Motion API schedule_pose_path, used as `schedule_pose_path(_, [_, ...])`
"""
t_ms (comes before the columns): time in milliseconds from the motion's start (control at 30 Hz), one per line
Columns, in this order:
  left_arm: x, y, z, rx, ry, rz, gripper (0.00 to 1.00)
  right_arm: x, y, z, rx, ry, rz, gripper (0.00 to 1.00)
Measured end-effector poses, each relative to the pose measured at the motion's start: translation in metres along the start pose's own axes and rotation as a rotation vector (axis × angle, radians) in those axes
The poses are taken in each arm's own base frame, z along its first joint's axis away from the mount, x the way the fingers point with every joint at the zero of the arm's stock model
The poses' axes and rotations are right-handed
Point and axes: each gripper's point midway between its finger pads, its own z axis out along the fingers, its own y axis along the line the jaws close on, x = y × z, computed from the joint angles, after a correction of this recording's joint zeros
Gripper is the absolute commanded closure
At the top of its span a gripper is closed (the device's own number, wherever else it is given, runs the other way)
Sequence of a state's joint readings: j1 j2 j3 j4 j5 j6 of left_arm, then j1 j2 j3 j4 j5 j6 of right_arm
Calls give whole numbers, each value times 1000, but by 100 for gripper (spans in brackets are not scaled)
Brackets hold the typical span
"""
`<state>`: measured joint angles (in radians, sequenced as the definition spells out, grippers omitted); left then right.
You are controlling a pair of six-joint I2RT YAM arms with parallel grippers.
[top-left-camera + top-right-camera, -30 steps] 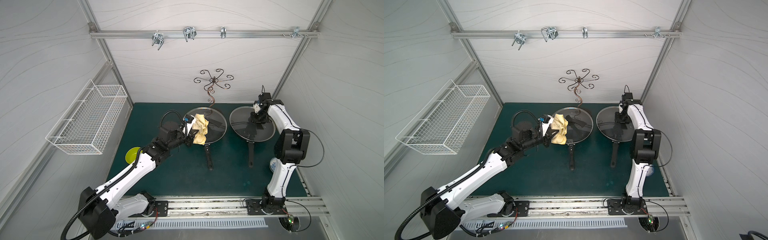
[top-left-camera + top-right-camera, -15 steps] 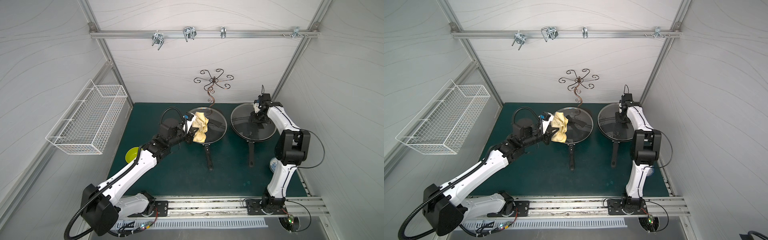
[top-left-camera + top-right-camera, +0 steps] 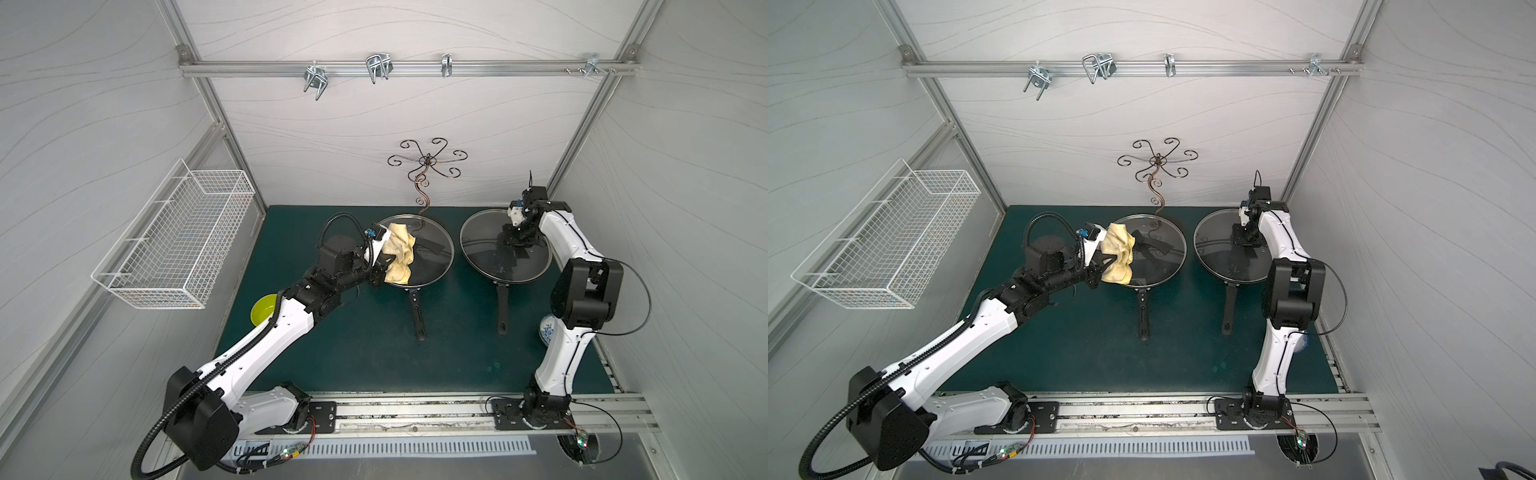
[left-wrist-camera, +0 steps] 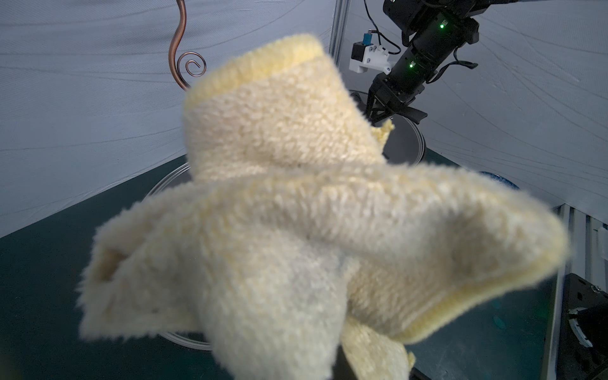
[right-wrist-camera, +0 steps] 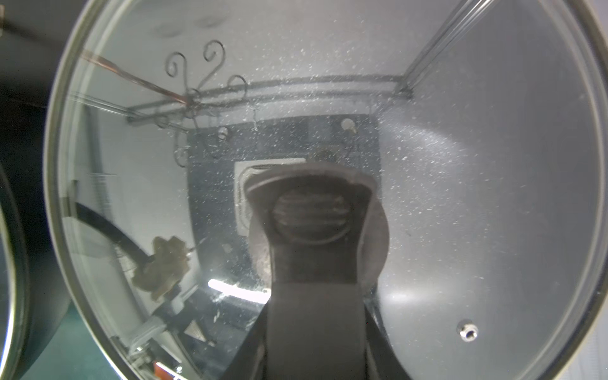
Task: Wipe the pot lid with a cloth
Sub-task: Place the pot lid on the cooking pot.
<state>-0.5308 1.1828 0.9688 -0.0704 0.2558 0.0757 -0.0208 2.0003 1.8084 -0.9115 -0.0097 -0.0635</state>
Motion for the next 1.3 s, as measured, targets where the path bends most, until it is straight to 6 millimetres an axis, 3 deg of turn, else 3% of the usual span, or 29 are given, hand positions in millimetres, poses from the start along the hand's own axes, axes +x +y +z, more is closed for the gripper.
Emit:
schedule_pose_path(433, [-4,1,-4,-3,-13,1,100,1,3,-2,-16,2,10,100])
schedule_pose_path(700, [-13,-1,-14,-5,-44,8,100,13,3,-6,-4,54,12,100])
schedule_pose_path(833, [-12,-1,-14,-4,-42,7,100,14,2,-4,6,56,9,100])
schedule_pose_path(900, [-11,-1,-14,-4,-39,6,100,14,1,-4,13,56,7,95])
schedule_pose_path(1300, [-7,-2,-24,-16,-35,5,100,12,6,-4,-48,72,47,94])
